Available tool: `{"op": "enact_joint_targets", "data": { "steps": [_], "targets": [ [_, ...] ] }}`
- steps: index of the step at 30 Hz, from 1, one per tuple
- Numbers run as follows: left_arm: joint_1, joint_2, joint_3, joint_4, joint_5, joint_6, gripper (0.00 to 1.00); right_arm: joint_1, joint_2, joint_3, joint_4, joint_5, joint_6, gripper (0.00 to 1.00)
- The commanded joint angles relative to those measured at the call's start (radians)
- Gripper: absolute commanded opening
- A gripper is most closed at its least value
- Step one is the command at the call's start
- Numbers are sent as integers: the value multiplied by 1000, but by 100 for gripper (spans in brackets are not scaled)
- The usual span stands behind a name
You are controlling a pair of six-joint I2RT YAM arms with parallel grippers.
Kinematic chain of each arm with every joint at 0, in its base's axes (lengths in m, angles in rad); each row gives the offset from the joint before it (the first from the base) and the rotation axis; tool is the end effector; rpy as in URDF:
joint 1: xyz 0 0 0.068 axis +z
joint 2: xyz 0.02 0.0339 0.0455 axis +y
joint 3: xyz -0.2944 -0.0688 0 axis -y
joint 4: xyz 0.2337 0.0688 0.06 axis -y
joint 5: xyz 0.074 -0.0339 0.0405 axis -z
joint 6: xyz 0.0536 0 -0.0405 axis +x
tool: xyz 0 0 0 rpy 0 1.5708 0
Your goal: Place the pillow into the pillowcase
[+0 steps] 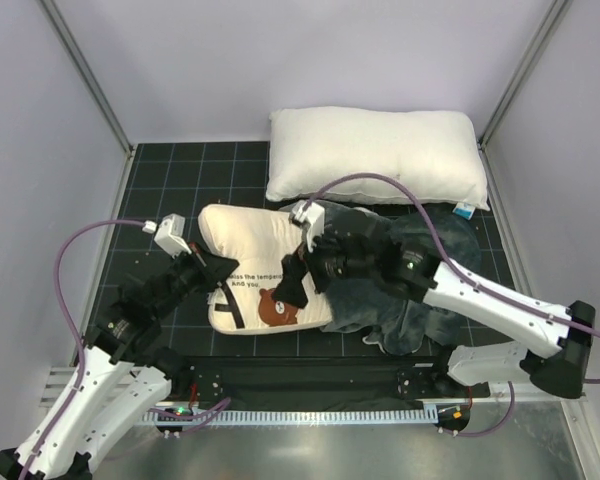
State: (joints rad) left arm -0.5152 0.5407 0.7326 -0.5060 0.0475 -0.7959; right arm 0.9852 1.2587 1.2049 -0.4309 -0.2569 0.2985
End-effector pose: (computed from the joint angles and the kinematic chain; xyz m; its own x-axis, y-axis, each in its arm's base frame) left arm 0.0917 -0.0549 0.3291 -0.5678 -0.4986 -0.6549 0.1797 0.7013 -0.6898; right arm 0.1420 0.2388 0.3824 -0.5197 -0.2690 -0.8109 -0.8134 0.4460 0.3734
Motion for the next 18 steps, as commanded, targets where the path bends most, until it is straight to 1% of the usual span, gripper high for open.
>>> {"op": "enact_joint_targets", "data": {
  "steps": [1,2,3,4,5,8,9,10,12,13,14,16,17,18],
  "targets": [
    [-9,5,59,-17,9,-8,0,126,-64,-71,149,88,-153,100],
    [-9,7,65,-31,9,-9,0,154,-73,-73,152,114,-173,100],
    [-9,7,79,-34,9,-14,0,179,-73,-59,144,189,-200,100],
    [-9,5,83,-42,8,-23,0,213,-67,-51,141,221,-209,100],
    [-9,-1,90,-52,6,-26,0,268,-61,-44,141,252,-225,100],
    [-9,-15,105,-66,3,-48,0,369,-9,-8,152,454,-288,100],
    [-9,-16,108,-75,0,-55,0,433,40,5,152,509,-294,100],
    [-9,-19,114,-78,6,-68,0,457,66,34,155,619,-344,100],
    [-9,-21,119,-78,14,-83,0,515,157,67,161,698,-381,100],
    [-9,-19,123,-81,17,-89,0,532,189,94,168,740,-421,100],
    [-9,-18,126,-81,25,-98,0,547,217,105,179,821,-439,100],
    [-9,-10,134,-85,28,-104,0,592,295,134,216,911,-488,100],
    [-9,-5,136,-86,26,-106,0,601,318,139,231,1003,-502,100],
    [-9,-2,140,-86,29,-111,0,610,343,142,268,1051,-519,100]
  ]
}}
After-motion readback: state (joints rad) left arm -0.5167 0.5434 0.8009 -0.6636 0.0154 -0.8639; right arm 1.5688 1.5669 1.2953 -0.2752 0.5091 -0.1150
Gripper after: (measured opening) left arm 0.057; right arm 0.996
